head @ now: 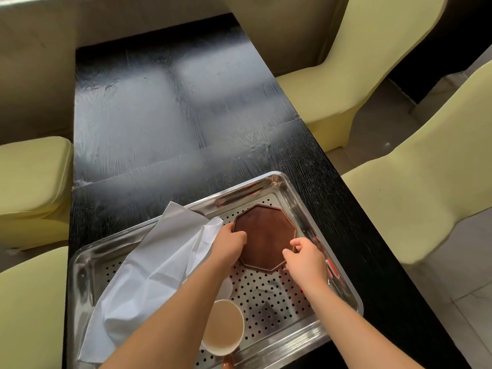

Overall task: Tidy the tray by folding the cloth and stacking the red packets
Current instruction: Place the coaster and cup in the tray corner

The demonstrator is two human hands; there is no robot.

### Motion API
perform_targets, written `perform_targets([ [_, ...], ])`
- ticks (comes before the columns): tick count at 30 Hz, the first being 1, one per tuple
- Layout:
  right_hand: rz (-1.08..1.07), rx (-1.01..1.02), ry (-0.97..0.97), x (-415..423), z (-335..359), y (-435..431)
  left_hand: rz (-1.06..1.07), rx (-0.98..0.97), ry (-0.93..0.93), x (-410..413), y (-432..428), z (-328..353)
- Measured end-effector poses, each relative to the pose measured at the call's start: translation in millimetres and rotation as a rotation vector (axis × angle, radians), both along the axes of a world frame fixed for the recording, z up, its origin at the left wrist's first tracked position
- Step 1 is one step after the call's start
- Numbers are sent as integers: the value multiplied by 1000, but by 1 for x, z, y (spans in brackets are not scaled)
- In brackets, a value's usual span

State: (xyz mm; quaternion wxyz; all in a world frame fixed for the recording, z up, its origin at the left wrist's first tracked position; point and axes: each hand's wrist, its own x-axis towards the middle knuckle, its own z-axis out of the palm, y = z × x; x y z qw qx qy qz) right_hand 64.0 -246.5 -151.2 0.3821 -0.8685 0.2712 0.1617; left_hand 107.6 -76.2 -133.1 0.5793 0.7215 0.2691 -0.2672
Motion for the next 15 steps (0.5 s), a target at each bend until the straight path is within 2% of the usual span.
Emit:
perform_targets([
  [15, 6, 93, -117, 14, -5, -13, 208, -160, 24, -5, 1, -6],
])
